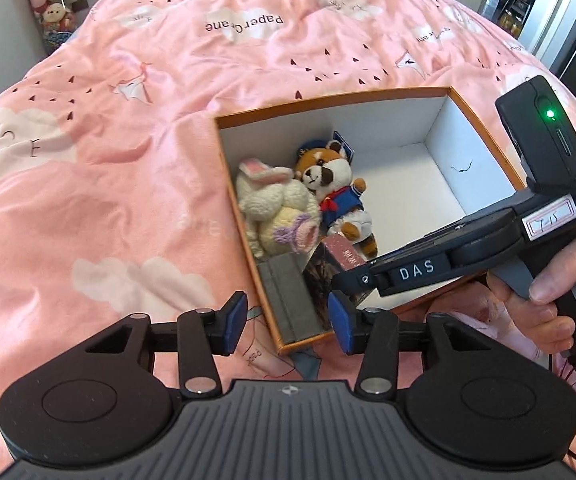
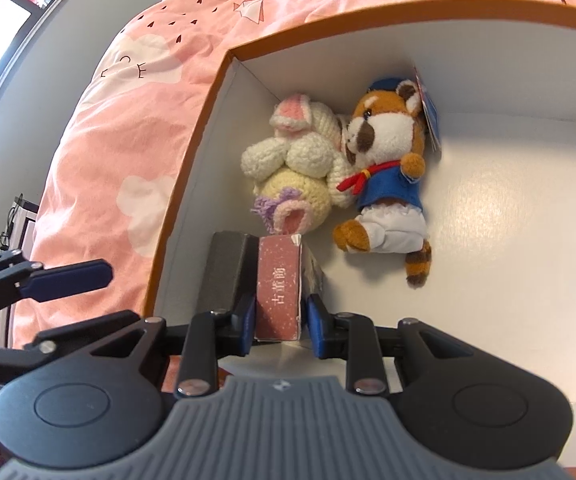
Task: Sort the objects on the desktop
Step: 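Open both grippers and withdraw them from the orange box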
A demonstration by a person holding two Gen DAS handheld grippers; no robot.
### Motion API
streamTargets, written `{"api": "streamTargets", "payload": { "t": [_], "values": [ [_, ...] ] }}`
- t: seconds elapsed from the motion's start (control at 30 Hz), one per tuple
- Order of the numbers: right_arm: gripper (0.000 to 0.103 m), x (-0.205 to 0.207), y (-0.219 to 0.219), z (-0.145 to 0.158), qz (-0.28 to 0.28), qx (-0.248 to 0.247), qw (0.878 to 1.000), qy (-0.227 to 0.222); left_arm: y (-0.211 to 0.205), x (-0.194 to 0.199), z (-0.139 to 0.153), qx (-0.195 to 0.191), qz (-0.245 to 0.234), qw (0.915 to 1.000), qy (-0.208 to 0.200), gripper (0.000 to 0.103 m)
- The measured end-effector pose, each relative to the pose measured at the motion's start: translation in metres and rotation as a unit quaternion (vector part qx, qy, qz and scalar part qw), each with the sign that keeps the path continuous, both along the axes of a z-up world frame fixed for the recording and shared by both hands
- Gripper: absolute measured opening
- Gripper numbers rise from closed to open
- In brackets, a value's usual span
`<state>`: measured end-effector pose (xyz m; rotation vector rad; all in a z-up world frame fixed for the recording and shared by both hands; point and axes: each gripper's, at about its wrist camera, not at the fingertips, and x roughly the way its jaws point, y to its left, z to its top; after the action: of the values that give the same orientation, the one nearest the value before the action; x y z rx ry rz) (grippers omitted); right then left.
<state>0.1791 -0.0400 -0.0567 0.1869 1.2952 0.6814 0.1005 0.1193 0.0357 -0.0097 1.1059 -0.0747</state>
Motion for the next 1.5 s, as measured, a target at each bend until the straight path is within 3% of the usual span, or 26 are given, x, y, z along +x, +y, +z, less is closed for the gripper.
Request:
{"api": "streamTargets", "payload": {
  "t": [0.27,0.53,0.63,0.8,0.97,1.23,1.5],
  "values": [
    [0.033,-0.003,0.013,-0.005,0.003,0.014,0.999,0.033,0.01,-0.015,-0.002,-0.024,0.021,0.9995,-0.005,0.053],
    [0.038,-0.01,0.013,-0.005,0.013,0.018,1.0,0.018,0.006,-0.035,-0.004,-0.023,0.037,0.9984,-0.036,0.053],
    [0.038,-0.017,0.007,0.009,0.019,0.011,1.0,-0.017,0.004,-0.045,0.001,-0.025,0.053,0.9956,-0.073,0.053],
    [0.038,-0.042,-0.018,0.048,0.037,0.018,0.993,-0.113,-0.013,-0.063,0.017,-0.008,0.051,0.9889,-0.139,0.053],
    [0.038,-0.081,-0.056,0.076,0.032,0.007,0.98,-0.196,-0.033,-0.074,0.02,-0.051,0.012,0.9898,-0.132,0.053],
    [0.038,-0.13,-0.12,0.083,-0.047,-0.026,0.97,-0.237,-0.065,-0.088,0.005,-0.084,-0.021,0.9893,-0.117,0.053],
    [0.038,-0.162,-0.162,0.058,-0.128,-0.076,0.964,-0.22,-0.085,-0.086,-0.005,-0.138,-0.006,0.9849,-0.104,0.053]
  ]
}}
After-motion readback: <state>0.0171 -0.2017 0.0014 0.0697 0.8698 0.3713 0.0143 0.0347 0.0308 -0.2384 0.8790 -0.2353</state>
